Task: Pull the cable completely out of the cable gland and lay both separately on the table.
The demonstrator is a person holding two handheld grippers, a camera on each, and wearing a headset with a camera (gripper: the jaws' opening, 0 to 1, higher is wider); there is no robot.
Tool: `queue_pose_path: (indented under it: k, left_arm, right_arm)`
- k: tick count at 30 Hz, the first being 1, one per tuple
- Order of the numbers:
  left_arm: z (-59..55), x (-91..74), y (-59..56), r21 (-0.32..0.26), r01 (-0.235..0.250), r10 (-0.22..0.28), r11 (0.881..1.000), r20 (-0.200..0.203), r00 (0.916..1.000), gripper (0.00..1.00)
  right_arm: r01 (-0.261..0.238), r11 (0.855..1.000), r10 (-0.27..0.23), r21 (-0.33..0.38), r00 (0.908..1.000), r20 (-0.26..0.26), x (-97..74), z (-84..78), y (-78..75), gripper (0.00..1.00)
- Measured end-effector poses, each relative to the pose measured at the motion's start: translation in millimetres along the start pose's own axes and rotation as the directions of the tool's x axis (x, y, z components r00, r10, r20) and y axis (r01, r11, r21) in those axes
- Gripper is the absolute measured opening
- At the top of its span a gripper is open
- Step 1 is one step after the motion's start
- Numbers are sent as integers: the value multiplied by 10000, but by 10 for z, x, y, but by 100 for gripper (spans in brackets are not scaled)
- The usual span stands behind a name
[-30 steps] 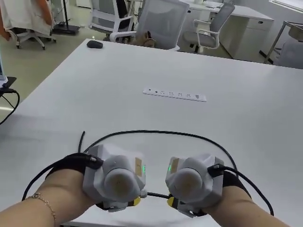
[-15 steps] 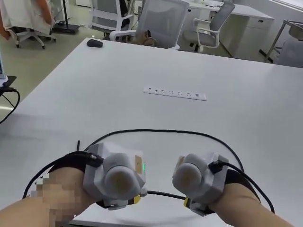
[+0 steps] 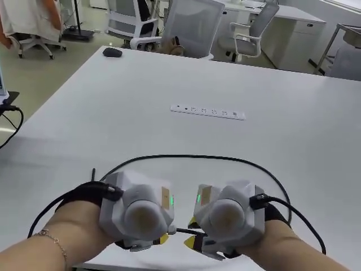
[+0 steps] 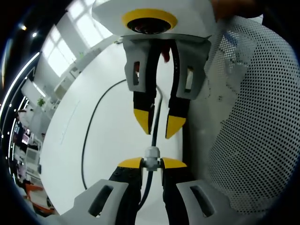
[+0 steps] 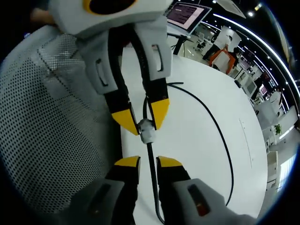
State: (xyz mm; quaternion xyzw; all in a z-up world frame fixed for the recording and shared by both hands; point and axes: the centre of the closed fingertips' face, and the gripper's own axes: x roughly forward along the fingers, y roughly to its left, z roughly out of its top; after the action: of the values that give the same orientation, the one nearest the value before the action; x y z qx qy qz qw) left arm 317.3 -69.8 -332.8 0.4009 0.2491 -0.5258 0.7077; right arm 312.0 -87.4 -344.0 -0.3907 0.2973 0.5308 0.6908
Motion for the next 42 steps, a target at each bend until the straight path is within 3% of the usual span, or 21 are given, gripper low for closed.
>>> queue_pose_path:
  k: [4, 9, 12, 14, 16, 26, 30, 32, 36, 38, 42]
  left_arm:
    - [16, 10, -16, 127, 38, -38, 9999, 18, 10000, 16]
    - [30, 10, 12, 91, -48, 47, 9999, 120, 9999, 16]
    - [-23, 16, 26, 89, -83, 84, 9999, -81, 9999, 16]
    - [-25, 14, 27, 89, -91, 92, 9999, -98, 9999, 16]
    - [-21, 15, 20, 101, -69, 70, 9999, -91, 9999, 16]
    - [-29, 10, 15, 62, -74, 75, 10000, -132, 9999, 16]
    - [-13, 7, 11, 64, -68, 69, 10000, -96, 9999, 16]
    - [-13, 8, 5, 84, -50, 51, 10000, -101, 9999, 16]
    - [-12, 10, -8, 126, -2, 3, 9999, -107, 9999, 16]
    - [-1, 9, -7, 138, -9, 10, 9999, -61, 10000, 16]
    - [29, 1, -18, 183, 20, -21, 9998, 75, 10000, 16]
  right_arm:
    - [152, 9999, -154, -60, 9994, -310, 7, -82, -53, 4]
    - [242, 9997, -240, 55, 9989, -403, 20, -108, -74, 4]
    - [268, 9996, -254, 111, 9936, -1102, 35, -252, -87, 4]
    - [444, 9987, -393, 251, 9839, -1745, 26, -396, -121, 4]
    - [546, 9976, -448, 430, 9785, -2014, 18, -470, -145, 4]
    - [1350, 9798, -703, 1473, 9231, -3782, -103, -901, -248, 5]
    - [1237, 9797, -515, 1579, 9159, -3980, -109, -942, -208, 7]
    - [1085, 9857, -531, 1287, 9258, -3742, -84, -871, -186, 13]
    - [259, 9986, -146, 460, 9730, -2304, 40, -511, -67, 23]
    - [-18, 9995, 71, 330, 9869, -1614, 66, -340, -3, 24]
    - [-152, 9999, 160, 70, 9908, -1344, 68, -270, 29, 23]
